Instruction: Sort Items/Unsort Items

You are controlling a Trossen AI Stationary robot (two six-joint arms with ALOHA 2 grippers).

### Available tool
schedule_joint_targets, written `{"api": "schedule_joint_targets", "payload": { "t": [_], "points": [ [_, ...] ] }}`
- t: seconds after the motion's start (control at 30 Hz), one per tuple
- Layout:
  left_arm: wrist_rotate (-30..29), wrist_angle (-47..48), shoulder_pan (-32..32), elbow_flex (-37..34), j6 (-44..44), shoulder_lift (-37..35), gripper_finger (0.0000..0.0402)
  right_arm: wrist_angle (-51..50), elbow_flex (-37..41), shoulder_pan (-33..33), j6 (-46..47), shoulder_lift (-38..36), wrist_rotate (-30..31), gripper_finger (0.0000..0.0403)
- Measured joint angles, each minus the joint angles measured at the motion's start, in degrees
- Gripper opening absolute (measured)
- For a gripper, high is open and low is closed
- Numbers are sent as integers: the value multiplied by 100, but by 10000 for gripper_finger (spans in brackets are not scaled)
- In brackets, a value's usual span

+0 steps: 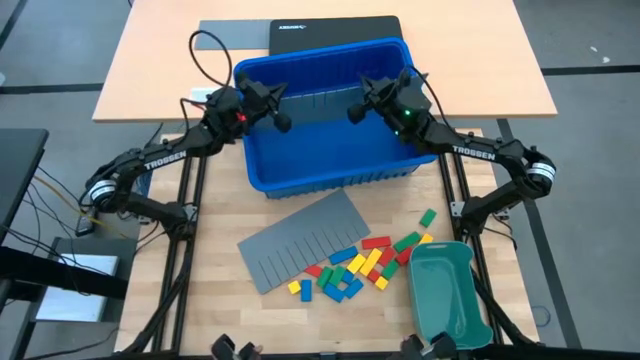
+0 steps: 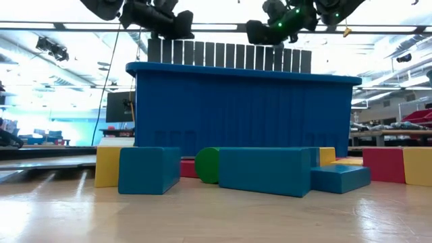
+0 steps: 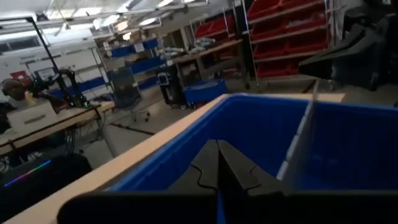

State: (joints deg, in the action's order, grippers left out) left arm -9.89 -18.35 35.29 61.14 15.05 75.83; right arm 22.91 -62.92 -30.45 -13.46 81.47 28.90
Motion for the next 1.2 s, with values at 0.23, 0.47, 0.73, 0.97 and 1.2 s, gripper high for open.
{"api": "schedule_joint_targets", "payload": {
  "t": [0.23,0.47,0.73,0.97,1.2],
  "points": [
    [-19,24,0,-167,-20,-2,5,-345,0,-77,312,0,-17,0],
    [-155,-36,0,-458,-26,-2,5,-353,286,-129,487,4,-5,0],
    [-267,-163,0,-773,-52,-1,5,-84,697,-193,740,4,-6,0],
    [-264,-181,0,-1015,-147,-2,5,-32,913,-206,798,2,-213,0],
    [-264,-383,0,-1258,-232,-2,5,116,1103,-277,958,2,-208,0]
  ]
}}
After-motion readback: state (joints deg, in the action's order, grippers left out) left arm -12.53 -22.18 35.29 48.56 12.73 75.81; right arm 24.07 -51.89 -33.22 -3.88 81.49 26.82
